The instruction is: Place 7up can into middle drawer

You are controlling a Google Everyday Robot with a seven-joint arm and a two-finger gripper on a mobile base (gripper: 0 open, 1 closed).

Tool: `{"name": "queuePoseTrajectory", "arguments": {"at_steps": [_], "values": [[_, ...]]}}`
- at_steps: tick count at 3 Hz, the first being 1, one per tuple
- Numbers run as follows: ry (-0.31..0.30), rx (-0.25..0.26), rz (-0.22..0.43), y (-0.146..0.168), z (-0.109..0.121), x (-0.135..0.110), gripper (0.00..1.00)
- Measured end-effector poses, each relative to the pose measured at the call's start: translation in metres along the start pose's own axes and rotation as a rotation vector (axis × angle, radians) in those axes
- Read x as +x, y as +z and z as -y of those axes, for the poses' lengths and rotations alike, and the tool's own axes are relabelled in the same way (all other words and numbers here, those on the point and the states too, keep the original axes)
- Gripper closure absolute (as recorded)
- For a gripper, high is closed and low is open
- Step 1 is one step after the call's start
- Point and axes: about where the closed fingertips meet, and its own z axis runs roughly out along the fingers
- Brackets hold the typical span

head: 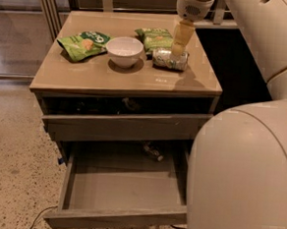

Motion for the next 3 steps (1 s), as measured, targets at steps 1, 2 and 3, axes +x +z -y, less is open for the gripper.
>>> {"name": "queuePoseTrajectory", "arguments": {"at_steps": [1,2,3], "values": [[-0.004,-0.019,-0.021,0.023,0.006,-0.002,0.00],[-0.008,-0.049,-0.033,0.047,0.008,-0.006,0.00],[-0.011,-0.088,-0.039,0.066,0.003,-0.009,0.00]]}}
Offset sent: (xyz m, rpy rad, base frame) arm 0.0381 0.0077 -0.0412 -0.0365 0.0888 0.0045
